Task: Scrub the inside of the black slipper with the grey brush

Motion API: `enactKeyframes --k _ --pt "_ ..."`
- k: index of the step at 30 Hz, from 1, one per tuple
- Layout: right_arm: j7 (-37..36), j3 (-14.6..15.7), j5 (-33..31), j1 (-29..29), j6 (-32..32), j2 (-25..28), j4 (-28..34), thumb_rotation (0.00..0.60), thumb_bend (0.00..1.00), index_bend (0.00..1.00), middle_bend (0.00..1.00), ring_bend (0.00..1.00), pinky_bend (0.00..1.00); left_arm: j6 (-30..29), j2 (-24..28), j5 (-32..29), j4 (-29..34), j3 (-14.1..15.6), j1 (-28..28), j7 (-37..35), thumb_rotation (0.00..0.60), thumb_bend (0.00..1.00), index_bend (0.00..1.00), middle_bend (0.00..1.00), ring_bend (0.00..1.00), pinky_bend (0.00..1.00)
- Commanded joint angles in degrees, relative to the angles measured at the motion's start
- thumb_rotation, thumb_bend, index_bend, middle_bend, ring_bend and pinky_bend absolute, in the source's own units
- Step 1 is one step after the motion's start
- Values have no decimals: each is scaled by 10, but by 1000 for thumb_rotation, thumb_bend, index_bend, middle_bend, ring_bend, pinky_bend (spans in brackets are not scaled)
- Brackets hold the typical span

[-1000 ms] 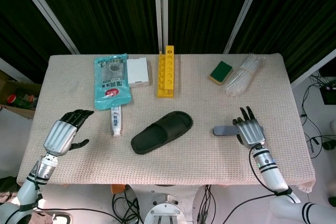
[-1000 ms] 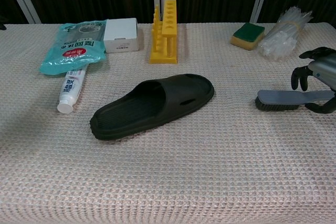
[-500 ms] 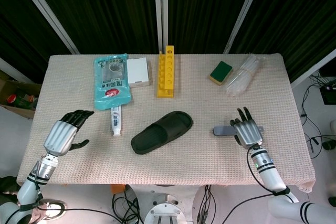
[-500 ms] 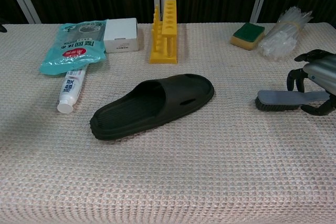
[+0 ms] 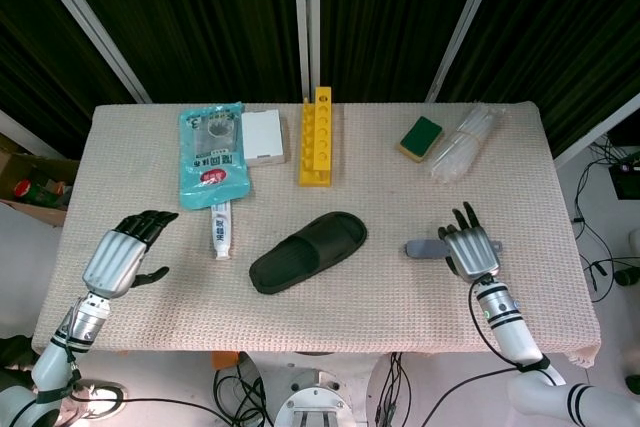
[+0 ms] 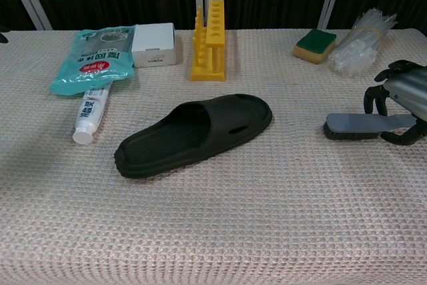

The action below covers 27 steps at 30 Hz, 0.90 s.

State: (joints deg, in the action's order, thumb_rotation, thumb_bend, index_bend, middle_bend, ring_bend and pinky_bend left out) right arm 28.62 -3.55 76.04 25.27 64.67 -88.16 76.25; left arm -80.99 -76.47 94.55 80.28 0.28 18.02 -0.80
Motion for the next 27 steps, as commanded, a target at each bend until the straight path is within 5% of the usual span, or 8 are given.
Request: enactKeyframes --k 1,15,21,27 --pt "-3 0 2 0 1 -3 -5 600 326 573 584 130 0 0 0 0 0 0 0 0 600 46 159 212 192 307" --pt "-98 -9 54 -5 47 39 29 600 343 658 649 175 0 1 5 6 6 4 0 0 600 46 160 213 193 319" --pt "-148 -31 65 -1 63 72 72 600 343 677 662 192 0 -9 -12 37 -13 14 5 -9 600 83 242 282 248 383" --pt "-151 -54 63 9 68 92 109 600 344 683 665 192 0 8 -27 77 -29 41 21 -29 600 342 320 335 284 421"
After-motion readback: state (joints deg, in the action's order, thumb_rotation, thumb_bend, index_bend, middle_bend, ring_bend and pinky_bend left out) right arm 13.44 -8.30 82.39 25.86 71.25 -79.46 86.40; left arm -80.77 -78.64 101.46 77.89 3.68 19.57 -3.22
